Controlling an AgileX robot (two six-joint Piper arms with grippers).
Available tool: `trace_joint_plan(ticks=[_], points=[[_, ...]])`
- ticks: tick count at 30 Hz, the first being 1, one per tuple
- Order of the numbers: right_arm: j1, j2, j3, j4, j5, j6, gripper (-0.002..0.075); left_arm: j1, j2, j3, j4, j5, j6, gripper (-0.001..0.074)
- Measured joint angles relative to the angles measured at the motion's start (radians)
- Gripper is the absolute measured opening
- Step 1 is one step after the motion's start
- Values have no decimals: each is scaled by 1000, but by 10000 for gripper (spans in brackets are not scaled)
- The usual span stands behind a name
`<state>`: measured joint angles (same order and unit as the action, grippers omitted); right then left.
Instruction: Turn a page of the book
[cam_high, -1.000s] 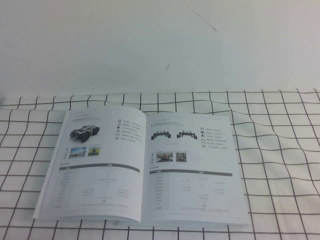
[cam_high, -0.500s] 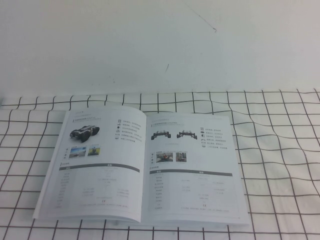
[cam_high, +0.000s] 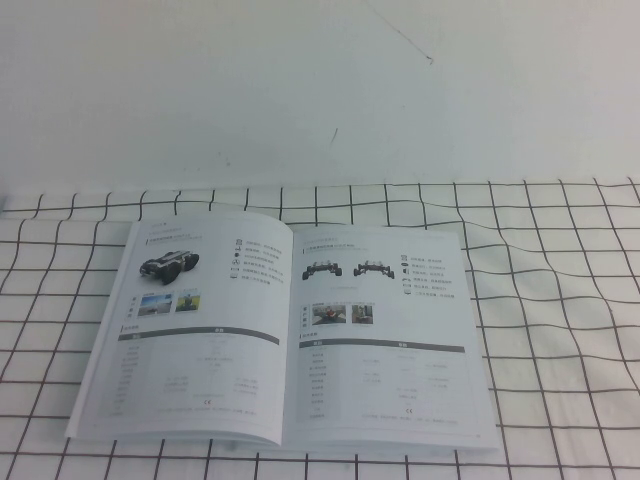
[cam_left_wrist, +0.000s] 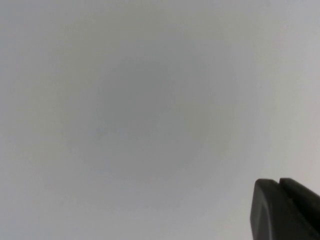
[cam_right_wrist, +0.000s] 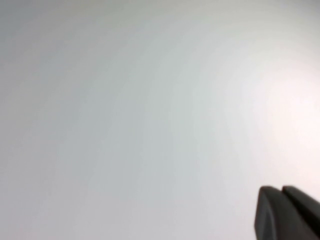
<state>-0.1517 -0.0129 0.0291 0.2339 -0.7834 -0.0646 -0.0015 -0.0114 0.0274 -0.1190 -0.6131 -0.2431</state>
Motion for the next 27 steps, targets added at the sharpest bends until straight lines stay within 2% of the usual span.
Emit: trace_joint_plan(ticks=[2,4,7,10,17,21,24,27], points=[[0,0,-2,-11,20,-24,-2,2,-2,-13,-32,79,-11,-3],[0,0,-34,-22,115,-47,-2,0,-2,-71,-44,268,-12,-3],[0,0,-167,-36,405,-108,-2,0,-2,-213,-29,541,14,-3],[0,28,-320,-44,675,-170,-2,0,36,-357,-14,724,56,-3],[0,282,-583,-24,1000,-208,-2,0,367,-629,-29,1193,89,-3],[0,486,-711,30,1173,-213,-2,0,597,-736,-139,1325,226,-3],[0,642,-788,100,1260,-267,-2,0,771,-773,-336,1320,392,-3],[0,788,-858,212,1373,-400,-2,0,970,-809,-553,1327,623,-3]])
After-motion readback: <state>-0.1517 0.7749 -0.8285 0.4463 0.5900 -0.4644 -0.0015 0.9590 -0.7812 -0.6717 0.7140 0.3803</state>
